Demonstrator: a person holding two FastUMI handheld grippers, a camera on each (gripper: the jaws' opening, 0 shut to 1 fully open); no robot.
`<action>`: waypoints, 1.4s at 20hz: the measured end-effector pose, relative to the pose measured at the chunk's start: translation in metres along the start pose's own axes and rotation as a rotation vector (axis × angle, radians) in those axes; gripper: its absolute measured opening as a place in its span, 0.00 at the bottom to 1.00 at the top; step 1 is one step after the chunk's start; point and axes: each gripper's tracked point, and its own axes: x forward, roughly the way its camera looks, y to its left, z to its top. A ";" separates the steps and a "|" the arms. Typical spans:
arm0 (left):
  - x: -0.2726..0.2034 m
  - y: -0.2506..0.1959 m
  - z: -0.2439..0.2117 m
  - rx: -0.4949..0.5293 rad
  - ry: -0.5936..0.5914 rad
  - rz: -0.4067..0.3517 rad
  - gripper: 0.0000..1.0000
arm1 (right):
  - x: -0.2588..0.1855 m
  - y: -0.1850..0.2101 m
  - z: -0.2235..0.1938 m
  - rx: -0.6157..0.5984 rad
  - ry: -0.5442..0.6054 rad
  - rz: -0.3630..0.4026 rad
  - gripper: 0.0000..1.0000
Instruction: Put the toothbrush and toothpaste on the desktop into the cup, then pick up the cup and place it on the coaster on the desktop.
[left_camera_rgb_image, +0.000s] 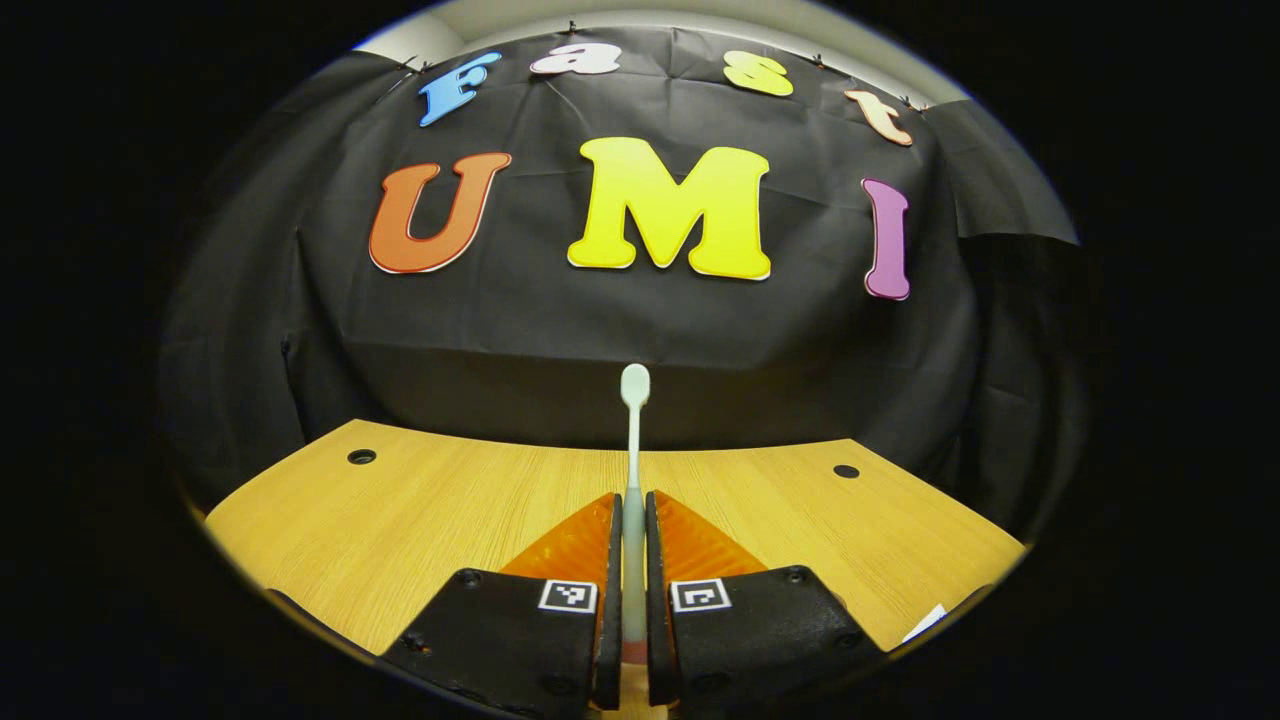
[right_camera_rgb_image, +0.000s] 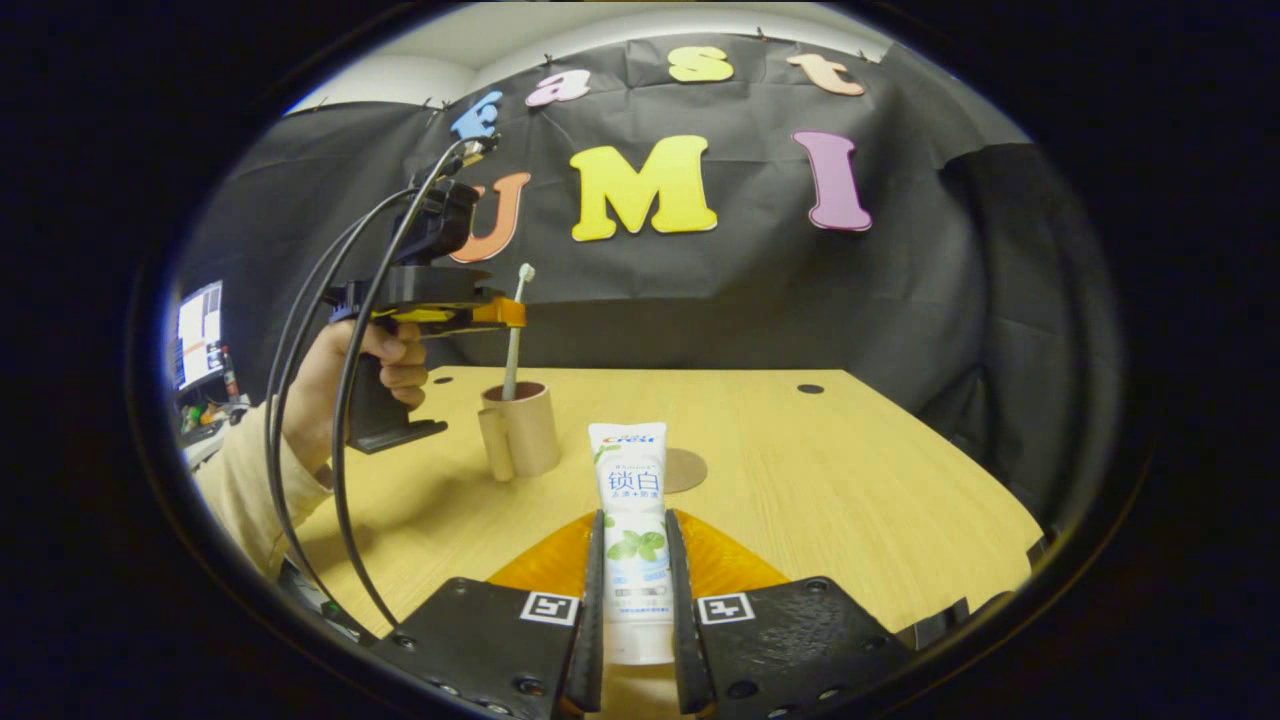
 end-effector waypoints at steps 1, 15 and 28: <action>-0.001 -0.003 0.000 -0.008 0.004 -0.014 0.13 | 0.000 0.000 0.001 0.000 0.002 0.001 0.27; -0.090 0.021 -0.014 0.022 -0.029 0.034 1.00 | 0.006 0.029 0.059 0.031 -0.081 0.083 0.31; -0.165 0.068 -0.073 -0.113 0.000 0.054 0.99 | 0.118 0.137 0.175 0.126 -0.217 0.211 0.33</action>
